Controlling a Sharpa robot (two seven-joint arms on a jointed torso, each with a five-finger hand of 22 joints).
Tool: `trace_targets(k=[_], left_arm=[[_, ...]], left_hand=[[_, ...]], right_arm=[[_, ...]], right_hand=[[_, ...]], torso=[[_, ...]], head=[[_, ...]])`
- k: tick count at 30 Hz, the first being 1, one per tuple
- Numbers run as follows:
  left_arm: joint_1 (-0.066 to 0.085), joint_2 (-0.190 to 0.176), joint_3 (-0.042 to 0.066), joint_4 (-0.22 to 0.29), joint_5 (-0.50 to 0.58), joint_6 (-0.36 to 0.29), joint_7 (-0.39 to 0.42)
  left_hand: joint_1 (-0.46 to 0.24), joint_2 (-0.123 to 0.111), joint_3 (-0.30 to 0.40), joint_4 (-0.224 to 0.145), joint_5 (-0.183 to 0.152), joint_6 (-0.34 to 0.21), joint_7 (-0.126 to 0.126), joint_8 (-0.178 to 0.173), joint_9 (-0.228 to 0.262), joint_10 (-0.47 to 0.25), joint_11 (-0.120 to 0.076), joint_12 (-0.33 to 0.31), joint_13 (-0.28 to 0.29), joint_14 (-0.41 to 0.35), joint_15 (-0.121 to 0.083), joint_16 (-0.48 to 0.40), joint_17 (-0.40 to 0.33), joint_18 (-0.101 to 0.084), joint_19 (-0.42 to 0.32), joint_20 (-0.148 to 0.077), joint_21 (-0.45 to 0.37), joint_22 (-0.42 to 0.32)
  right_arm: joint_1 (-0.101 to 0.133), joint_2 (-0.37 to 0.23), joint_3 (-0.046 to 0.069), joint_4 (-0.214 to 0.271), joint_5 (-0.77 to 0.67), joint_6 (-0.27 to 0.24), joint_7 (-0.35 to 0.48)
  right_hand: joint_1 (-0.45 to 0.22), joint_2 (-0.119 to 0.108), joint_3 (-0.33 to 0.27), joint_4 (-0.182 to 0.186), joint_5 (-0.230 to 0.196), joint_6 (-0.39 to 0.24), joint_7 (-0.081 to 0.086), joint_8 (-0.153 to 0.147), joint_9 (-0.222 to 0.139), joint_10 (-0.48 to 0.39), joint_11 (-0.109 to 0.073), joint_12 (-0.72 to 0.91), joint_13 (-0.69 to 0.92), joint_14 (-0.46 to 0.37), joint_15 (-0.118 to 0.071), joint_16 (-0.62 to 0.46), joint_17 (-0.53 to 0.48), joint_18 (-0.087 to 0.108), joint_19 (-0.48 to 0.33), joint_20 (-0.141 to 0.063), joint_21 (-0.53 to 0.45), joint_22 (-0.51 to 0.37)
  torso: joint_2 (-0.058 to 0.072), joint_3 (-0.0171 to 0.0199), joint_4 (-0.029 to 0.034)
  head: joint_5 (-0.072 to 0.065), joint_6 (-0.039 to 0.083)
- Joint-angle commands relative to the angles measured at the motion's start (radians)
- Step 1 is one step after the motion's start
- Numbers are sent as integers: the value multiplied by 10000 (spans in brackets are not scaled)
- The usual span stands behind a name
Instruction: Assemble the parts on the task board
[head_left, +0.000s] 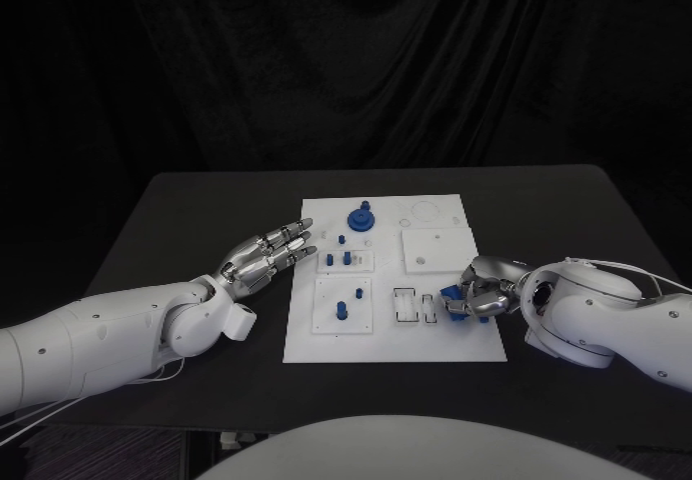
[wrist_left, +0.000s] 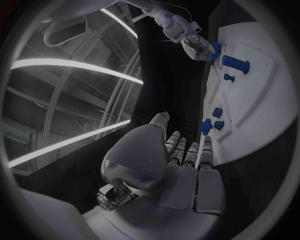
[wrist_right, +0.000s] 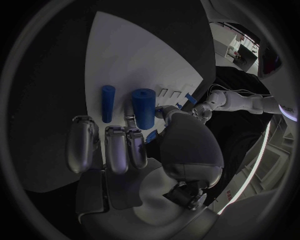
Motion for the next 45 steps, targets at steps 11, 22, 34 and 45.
trace_targets(k=[11, 22, 34, 45], left_arm=[[-13, 11, 10, 47, 61, 77, 263], [-13, 21, 10, 60, 61, 70, 254], [-15, 98, 10, 12, 61, 123, 239], [-35, 154, 10, -60, 61, 175, 222]], left_hand=[[-15, 73, 40, -2, 44, 41, 61, 18, 9, -28, 76, 41, 0, -33, 4, -5, -9, 139, 0, 82, 28, -8], [-15, 73, 40, -2, 44, 41, 61, 18, 9, -28, 76, 41, 0, -33, 4, -5, -9, 139, 0, 82, 28, -8], [-35, 58, 89, -24, 36, 49, 85, 20, 10, -26, 102, 56, 1, -26, -3, -2, -7, 150, -3, 85, 29, -16], [-45, 49, 106, -30, 13, 39, 89, 18, 8, -29, 106, 52, 0, -28, 0, -3, -7, 152, -3, 90, 30, -17]], right_arm=[[624, -63, 9, 474, 2335, -739, 220], [333, 568, 7, 60, 2500, -18, -77], [107, 1031, 7, -164, 2513, 161, -103], [84, 1157, 8, -192, 2513, -57, 61]], right_hand=[[283, 507, 1106, -1073, -203, -289, -303, 239, 254, 1115, -51, 26, 2635, 802, -58, 96, 1415, 81, 337, 14, 189, 2016], [40, 599, 1087, -890, -1036, -546, -257, 304, 315, 1115, -8, 26, 2635, 778, -24, 48, 1328, 102, 295, 39, 101, 1983], [-242, 733, 936, -477, -2552, -656, -176, 160, 89, 1115, 72, 26, 2635, 772, 47, 18, 1296, 161, 183, 109, -161, 1902], [-837, 953, 429, 93, -5023, -589, -141, 77, -149, 1115, 112, 26, 2635, 764, 86, -16, 1254, 182, 149, 150, -259, 1875]], torso=[[44, -2, 37], [32, -7, 7], [10, -8, 21], [5, -11, 12]], head=[[-18, 2], [9, 2], [117, 2], [172, 2]])
